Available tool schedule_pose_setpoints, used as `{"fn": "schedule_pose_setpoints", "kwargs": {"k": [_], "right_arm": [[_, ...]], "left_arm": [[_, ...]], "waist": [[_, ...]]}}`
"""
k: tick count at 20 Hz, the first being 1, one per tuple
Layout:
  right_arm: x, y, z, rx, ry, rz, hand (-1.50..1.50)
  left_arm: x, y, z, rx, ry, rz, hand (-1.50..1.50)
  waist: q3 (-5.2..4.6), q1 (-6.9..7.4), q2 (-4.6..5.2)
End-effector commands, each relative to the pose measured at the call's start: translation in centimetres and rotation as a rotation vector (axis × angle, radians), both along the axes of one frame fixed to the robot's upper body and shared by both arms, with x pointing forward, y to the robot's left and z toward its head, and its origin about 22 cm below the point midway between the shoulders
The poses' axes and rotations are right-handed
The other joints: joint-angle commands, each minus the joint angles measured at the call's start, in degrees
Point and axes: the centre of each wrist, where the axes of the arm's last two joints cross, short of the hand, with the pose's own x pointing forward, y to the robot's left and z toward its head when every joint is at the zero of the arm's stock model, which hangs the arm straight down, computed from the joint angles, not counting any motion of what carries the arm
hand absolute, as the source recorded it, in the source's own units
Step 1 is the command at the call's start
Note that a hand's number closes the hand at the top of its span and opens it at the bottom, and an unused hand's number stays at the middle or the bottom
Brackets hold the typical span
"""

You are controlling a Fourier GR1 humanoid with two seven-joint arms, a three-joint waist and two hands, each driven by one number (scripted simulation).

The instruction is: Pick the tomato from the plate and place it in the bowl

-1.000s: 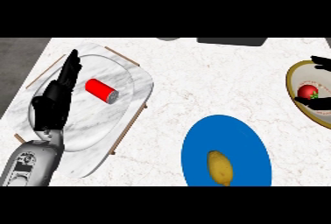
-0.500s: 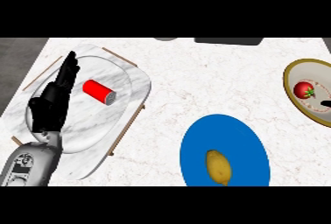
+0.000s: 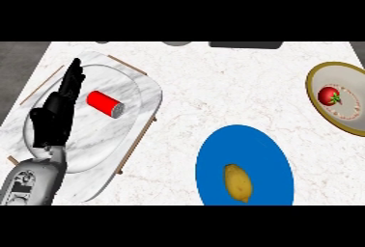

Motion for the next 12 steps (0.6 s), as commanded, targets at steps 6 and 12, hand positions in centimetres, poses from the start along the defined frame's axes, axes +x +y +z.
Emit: {"fn": "schedule_pose_setpoints", "kwargs": {"k": [6,12], "right_arm": [[-3.1,-1.6,-1.3,0.09,-0.042,0.181,-1.5],[-4.8,-2.4,-1.7,0.105,-0.04,0.201,-1.5]], "left_arm": [[-0.3,1.0,0.7,-0.006,-0.007,0.014,0.0],[-0.3,0.9,0.5,-0.004,0.002,0.039,0.0]], "waist": [[0.15,-0.33,-0.45],[0.15,-1.51,-0.6]]}}
